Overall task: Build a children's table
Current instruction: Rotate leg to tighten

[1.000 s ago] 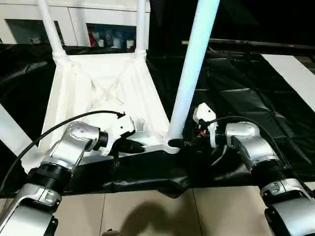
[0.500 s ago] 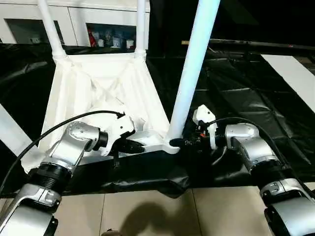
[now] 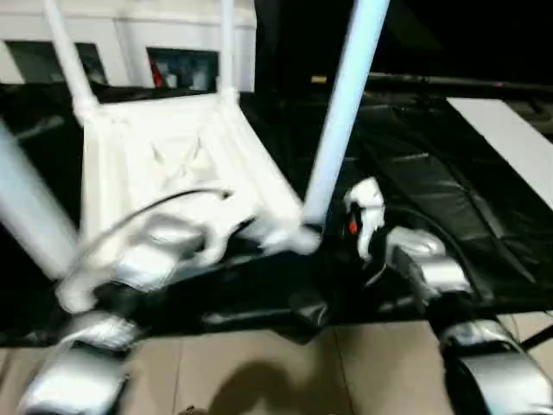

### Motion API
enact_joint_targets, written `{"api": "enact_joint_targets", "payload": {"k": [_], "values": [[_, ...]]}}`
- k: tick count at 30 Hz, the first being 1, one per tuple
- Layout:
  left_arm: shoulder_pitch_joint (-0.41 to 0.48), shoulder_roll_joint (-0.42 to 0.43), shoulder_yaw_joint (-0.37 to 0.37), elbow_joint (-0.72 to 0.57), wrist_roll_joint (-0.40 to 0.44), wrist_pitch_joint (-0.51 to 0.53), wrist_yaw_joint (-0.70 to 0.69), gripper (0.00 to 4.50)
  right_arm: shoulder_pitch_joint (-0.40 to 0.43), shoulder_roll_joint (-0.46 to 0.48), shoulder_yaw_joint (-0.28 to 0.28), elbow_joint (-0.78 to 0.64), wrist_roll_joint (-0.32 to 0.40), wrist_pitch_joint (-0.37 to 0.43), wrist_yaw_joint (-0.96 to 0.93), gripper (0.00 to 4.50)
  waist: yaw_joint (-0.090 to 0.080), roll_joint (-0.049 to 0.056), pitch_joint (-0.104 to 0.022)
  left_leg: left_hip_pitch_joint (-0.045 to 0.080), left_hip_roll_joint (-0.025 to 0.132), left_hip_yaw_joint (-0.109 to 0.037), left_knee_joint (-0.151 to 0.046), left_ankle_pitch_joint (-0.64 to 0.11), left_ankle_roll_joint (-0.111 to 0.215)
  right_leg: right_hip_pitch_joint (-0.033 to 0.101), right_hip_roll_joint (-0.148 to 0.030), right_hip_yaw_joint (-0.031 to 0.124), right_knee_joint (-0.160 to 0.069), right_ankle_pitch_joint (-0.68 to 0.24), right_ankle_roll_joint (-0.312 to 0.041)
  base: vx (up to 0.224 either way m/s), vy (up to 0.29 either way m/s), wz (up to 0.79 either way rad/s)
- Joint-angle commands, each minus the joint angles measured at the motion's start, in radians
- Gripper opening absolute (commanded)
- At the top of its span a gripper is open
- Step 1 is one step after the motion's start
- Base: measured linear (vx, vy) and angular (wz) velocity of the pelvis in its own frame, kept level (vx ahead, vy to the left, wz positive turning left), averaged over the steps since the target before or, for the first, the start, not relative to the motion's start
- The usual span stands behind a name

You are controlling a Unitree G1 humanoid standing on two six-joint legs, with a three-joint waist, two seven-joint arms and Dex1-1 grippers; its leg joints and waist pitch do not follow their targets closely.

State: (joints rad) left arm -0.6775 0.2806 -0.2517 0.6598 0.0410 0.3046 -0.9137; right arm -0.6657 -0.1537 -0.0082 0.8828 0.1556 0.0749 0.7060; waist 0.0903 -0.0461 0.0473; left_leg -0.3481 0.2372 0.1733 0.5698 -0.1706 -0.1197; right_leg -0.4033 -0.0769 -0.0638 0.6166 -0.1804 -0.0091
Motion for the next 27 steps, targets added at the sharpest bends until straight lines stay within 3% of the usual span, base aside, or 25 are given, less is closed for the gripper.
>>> {"api": "enact_joint_targets", "payload": {"k": [1,2,3,5,12,13,14,16,19,20,21,22,24,25,27], "values": [[-0.030,-0.056,0.035,0.069,-0.002,0.004,0.141,0.00,-0.006,0.063,-0.008,0.038,0.023,0.053,-0.114,2.04,0.000,0.009,-0.057,0.007,-0.014,0.010,-0.062,-0.266,-0.014,0.043,-0.049,0.036,-0.089,-0.339,-0.167,0.000,0.000,0.00],[-0.030,-0.056,0.035,0.069,-0.002,0.004,0.141,0.00,-0.006,0.063,-0.008,0.038,0.023,0.053,-0.114,2.04,0.001,0.008,-0.057,0.005,-0.016,0.009,-0.063,-0.274,-0.014,0.043,-0.050,0.033,-0.093,-0.378,-0.150,0.000,0.000,0.00],[-0.047,-0.078,0.037,0.087,0.001,-0.004,0.165,0.00,-0.013,0.090,-0.022,0.042,0.021,0.063,-0.183,2.03,0.003,0.023,-0.058,0.008,-0.015,0.007,-0.062,-0.279,-0.017,0.041,-0.051,0.034,-0.094,-0.384,-0.148,0.000,0.000,0.00],[-0.062,-0.096,0.025,0.098,0.006,-0.014,0.157,0.00,-0.014,0.122,-0.031,0.027,0.017,0.077,-0.237,2.01,-0.002,0.018,-0.059,0.004,-0.016,0.006,-0.064,-0.276,-0.016,0.042,-0.048,0.032,-0.095,-0.369,-0.143,0.000,0.000,0.00],[-0.057,-0.082,0.010,0.117,0.023,-0.048,0.132,0.00,0.017,0.120,-0.029,-0.039,0.015,0.062,-0.191,2.00,-0.004,0.016,-0.059,0.002,-0.013,0.008,-0.065,-0.278,-0.002,0.042,-0.047,0.033,-0.092,-0.326,-0.157,0.000,0.000,0.00],[-0.057,-0.082,0.010,0.117,0.023,-0.048,0.132,0.00,0.017,0.120,-0.029,-0.039,0.015,0.062,-0.191,2.56,-0.003,0.014,-0.058,0.002,-0.014,0.008,-0.065,-0.277,0.001,0.042,-0.047,0.034,-0.094,-0.333,-0.153,0.000,0.000,0.00],[-0.056,-0.078,0.010,0.118,0.027,-0.071,0.137,0.00,0.018,0.116,-0.033,-0.047,0.020,0.074,-0.188,2.70,-0.003,0.012,-0.058,0.001,-0.014,0.008,-0.065,-0.274,0.004,0.043,-0.048,0.034,-0.094,-0.341,-0.149,0.000,0.000,0.00],[-0.057,-0.073,0.020,0.129,0.025,-0.109,0.159,0.00,0.018,0.101,-0.023,-0.065,0.007,0.078,-0.199,2.78,-0.002,0.006,-0.057,0.001,-0.014,0.009,-0.066,-0.272,0.010,0.042,-0.048,0.034,-0.096,-0.354,-0.140,0.000,0.000,0.00],[-0.056,-0.070,0.035,0.136,0.019,-0.136,0.166,0.00,0.021,0.080,-0.005,-0.090,-0.019,0.080,-0.217,2.90,-0.001,0.007,-0.056,0.000,-0.014,0.008,-0.067,-0.265,0.006,0.040,-0.051,0.033,-0.100,-0.398,-0.121,0.000,0.000,0.00],[-0.048,-0.065,0.042,0.120,0.013,-0.183,0.157,0.00,0.031,0.051,-0.003,-0.137,-0.020,0.098,-0.196,2.90,0.000,0.000,-0.055,-0.005,-0.016,0.008,-0.068,-0.252,0.009,0.045,-0.050,0.032,-0.102,-0.410,-0.104,0.000,0.000,0.00],[-0.044,-0.065,0.049,0.108,0.004,-0.193,0.153,0.00,0.039,0.033,-0.003,-0.166,-0.014,0.109,-0.171,2.90,0.002,0.000,-0.057,-0.004,-0.015,0.008,-0.067,-0.250,0.010,0.044,-0.051,0.033,-0.102,-0.412,-0.100,0.000,0.000,0.00],[-0.033,-0.067,0.060,0.069,-0.026,-0.199,0.109,0.27,0.064,-0.005,0.007,-0.228,0.000,0.132,-0.100,3.01,0.006,0.000,-0.058,0.000,-0.013,0.010,-0.065,-0.236,0.017,0.043,-0.051,0.035,-0.101,-0.384,-0.102,0.000,0.000,0.00],[-0.027,-0.067,0.065,0.041,-0.040,-0.194,0.088,0.43,0.082,-0.033,0.019,-0.268,0.003,0.142,-0.054,3.01,0.009,0.000,-0.062,-0.008,-0.010,0.009,-0.063,-0.196,0.026,0.050,-0.050,0.035,-0.088,-0.286,-0.127,0.000,0.000,0.00],[-0.007,-0.061,0.068,-0.036,-0.065,-0.173,0.044,0.43,0.122,-0.097,0.044,-0.341,0.003,0.153,0.040,3.01,0.011,0.001,-0.065,-0.009,-0.009,0.009,-0.061,-0.168,0.029,0.051,-0.050,0.035,-0.079,-0.216,-0.154,0.000,0.000,0.00],[0.001,-0.057,0.066,-0.061,-0.070,-0.167,0.030,0.78,0.132,-0.115,0.050,-0.358,0.003,0.154,0.064,3.01,0.013,-0.001,-0.067,-0.009,-0.004,0.011,-0.057,-0.132,0.040,0.051,-0.048,0.034,-0.066,-0.112,-0.195,0.000,0.000,0.00]]}}
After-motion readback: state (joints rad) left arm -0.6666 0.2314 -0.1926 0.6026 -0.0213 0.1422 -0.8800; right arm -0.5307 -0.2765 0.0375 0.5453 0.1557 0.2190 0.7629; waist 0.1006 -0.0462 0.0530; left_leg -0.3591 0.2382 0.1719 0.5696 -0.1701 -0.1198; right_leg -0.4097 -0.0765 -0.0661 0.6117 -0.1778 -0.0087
